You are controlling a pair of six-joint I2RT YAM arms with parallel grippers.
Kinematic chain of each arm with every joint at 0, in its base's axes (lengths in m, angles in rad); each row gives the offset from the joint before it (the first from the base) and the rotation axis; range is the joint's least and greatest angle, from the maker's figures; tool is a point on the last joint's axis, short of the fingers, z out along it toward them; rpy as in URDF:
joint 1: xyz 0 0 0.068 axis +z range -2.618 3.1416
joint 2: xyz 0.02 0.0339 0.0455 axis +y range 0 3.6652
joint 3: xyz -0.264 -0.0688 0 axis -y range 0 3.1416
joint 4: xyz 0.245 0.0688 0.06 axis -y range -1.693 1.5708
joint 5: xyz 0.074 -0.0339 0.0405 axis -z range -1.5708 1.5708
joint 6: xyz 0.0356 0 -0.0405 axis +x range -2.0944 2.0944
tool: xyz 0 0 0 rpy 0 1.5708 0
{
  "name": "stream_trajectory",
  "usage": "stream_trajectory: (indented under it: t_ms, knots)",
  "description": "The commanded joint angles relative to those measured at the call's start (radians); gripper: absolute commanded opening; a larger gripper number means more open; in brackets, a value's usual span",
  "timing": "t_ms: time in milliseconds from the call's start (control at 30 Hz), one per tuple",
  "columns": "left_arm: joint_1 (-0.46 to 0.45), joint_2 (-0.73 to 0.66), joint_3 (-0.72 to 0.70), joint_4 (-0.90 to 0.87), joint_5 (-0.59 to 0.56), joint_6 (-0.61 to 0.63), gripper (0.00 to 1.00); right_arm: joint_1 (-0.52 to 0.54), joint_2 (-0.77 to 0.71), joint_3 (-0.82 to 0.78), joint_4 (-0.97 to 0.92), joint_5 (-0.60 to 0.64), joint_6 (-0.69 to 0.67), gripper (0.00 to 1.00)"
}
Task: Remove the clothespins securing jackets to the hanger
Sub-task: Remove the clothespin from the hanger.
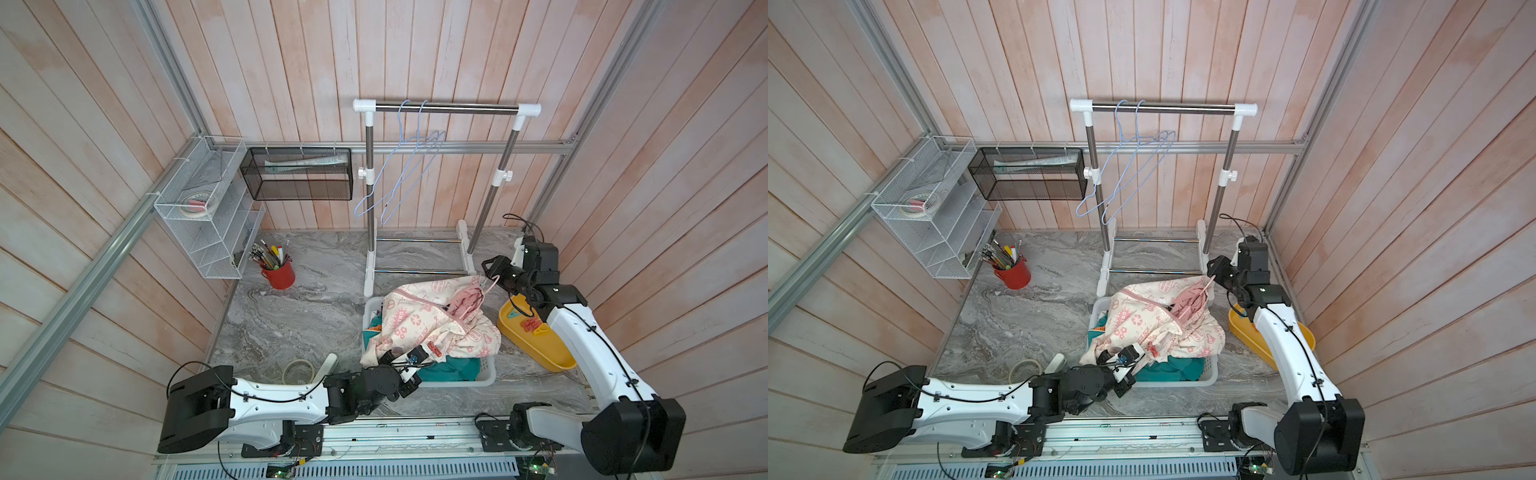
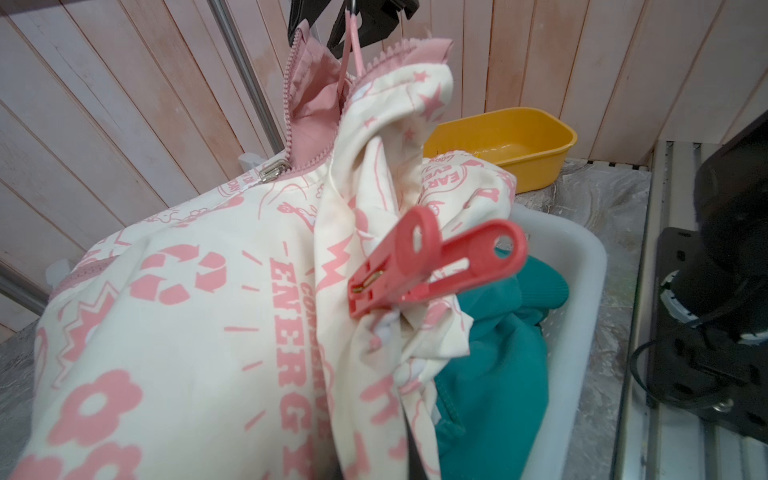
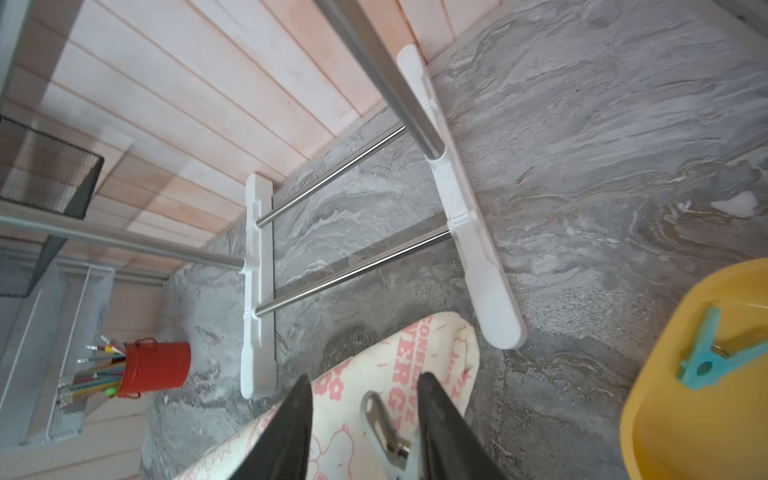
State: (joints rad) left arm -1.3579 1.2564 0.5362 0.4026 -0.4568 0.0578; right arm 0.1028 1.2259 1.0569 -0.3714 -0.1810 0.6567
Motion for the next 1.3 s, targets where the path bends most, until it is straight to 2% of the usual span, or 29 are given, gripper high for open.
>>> stream_trajectory:
  t_ms: [0, 267, 467, 600, 700, 1000, 1267]
  knots:
    - [-0.004, 0.019, -0.02, -0.016, 0.025, 0.007, 0.0, 0.021, 0.029, -0.006, -0.012, 0.032, 0.0, 0.47]
    - [-0.004, 0.009, -0.03, -0.005, 0.028, 0.01, 0.0, 0.032, 0.096, 0.005, -0.017, 0.082, 0.003, 0.51]
    - [-0.004, 0.02, -0.033, -0.004, 0.024, 0.002, 0.0, 0.035, 0.021, 0.023, -0.044, 0.148, 0.012, 0.54]
    - [-0.004, 0.025, -0.032, -0.002, 0.028, 0.005, 0.0, 0.033, -0.018, 0.028, -0.081, 0.184, 0.027, 0.6]
    - [-0.004, 0.022, -0.034, 0.001, 0.033, 0.007, 0.0, 0.023, -0.014, 0.01, -0.078, 0.161, 0.044, 0.65]
    - [-0.004, 0.014, -0.039, 0.005, 0.032, 0.004, 0.0, -0.028, 0.003, -0.04, -0.057, 0.04, 0.163, 0.65]
    - [-0.006, 0.014, -0.045, 0.024, 0.037, 0.007, 0.0, -0.028, 0.033, -0.052, -0.054, 0.029, 0.213, 0.6]
